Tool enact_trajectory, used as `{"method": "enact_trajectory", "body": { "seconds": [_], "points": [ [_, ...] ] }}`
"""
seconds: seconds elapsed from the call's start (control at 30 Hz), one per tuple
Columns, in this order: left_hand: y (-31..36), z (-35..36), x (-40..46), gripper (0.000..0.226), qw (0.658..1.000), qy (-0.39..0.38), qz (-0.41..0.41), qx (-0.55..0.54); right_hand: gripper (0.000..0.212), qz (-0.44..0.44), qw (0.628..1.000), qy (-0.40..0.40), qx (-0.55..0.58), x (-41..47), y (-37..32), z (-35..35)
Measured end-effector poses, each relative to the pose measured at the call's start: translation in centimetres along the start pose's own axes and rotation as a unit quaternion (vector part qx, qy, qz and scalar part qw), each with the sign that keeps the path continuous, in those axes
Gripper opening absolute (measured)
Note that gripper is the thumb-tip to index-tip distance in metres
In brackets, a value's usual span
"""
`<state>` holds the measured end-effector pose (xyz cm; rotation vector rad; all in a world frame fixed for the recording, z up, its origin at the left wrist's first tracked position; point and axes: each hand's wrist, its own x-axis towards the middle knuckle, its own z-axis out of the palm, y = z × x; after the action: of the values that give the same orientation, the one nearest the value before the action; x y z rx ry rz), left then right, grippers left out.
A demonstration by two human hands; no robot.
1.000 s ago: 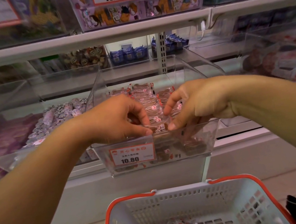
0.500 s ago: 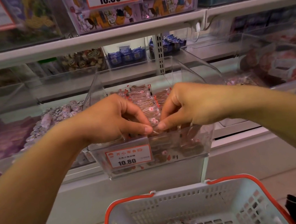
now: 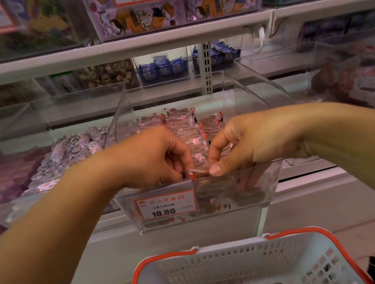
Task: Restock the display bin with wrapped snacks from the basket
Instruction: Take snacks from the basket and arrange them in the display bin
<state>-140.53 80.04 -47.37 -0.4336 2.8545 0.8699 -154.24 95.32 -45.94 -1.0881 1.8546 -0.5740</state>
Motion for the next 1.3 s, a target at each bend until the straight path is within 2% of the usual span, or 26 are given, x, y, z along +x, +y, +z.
{"method": "enact_trajectory", "body": {
  "seconds": [0.1, 0.2, 0.33, 0.53, 0.6, 0.7, 0.8, 0.93, 1.0, 1.07, 1.13, 1.3],
  "points": [
    [0.0, -0.2, 0.2, 0.033, 0.999, -0.004, 0.012, 0.031, 0.012, -0.004, 0.999, 0.033, 0.024, 0.0, 0.2, 0.0],
    [-0.2, -0.3, 0.1, 0.025, 0.997, 0.006, 0.058, 0.054, 0.006, -0.012, 0.999, 0.04, 0.02, -0.1, 0.1, 0.0],
    [-0.9, -0.4, -0.4, 0.019, 0.993, 0.029, 0.103, 0.042, 0.007, -0.031, 0.987, 0.078, -0.135, 0.1, 0.1, -1.0],
    [-1.8, -0.6, -0.3, 0.017, 0.992, 0.038, 0.122, -0.002, 0.007, -0.059, 0.967, 0.053, -0.244, 0.2, -0.3, -1.3],
    [-1.9, -0.7, -0.2, 0.014, 0.993, 0.033, 0.113, -0.014, 0.003, -0.074, 0.973, 0.041, -0.216, 0.7, -0.5, -1.1],
    [-2.1, -0.8, -0.1, 0.02, 0.994, 0.014, 0.096, -0.048, 0.01, -0.054, 0.993, 0.003, -0.107, 0.9, -0.8, -0.8],
    [-2.2, -0.9, 0.0, 0.019, 0.994, -0.006, 0.087, -0.063, 0.007, -0.025, 0.999, 0.011, -0.044, 1.3, -0.8, -0.5],
    [-2.1, -1.3, 0.1, 0.006, 0.988, -0.032, 0.076, -0.133, 0.015, 0.03, 0.999, 0.017, 0.015, 1.6, -0.9, -0.2],
    [-1.8, -1.3, 0.2, 0.019, 0.985, -0.054, 0.073, -0.146, 0.014, 0.038, 0.999, 0.016, 0.007, 1.6, -1.1, -0.2],
    [-1.6, -1.1, 0.3, 0.018, 0.985, -0.058, 0.07, -0.144, 0.019, 0.031, 0.998, 0.018, -0.06, 1.5, -1.0, -0.2],
    [-1.7, -0.9, 0.4, 0.012, 0.988, -0.037, 0.067, -0.136, 0.032, 0.021, 0.991, 0.01, -0.132, 1.2, -0.9, -0.2],
    [-1.8, -0.8, 0.3, 0.02, 0.99, -0.037, 0.045, -0.131, 0.044, 0.027, 0.993, 0.005, -0.115, 0.1, -1.4, -0.3]
  ]
}}
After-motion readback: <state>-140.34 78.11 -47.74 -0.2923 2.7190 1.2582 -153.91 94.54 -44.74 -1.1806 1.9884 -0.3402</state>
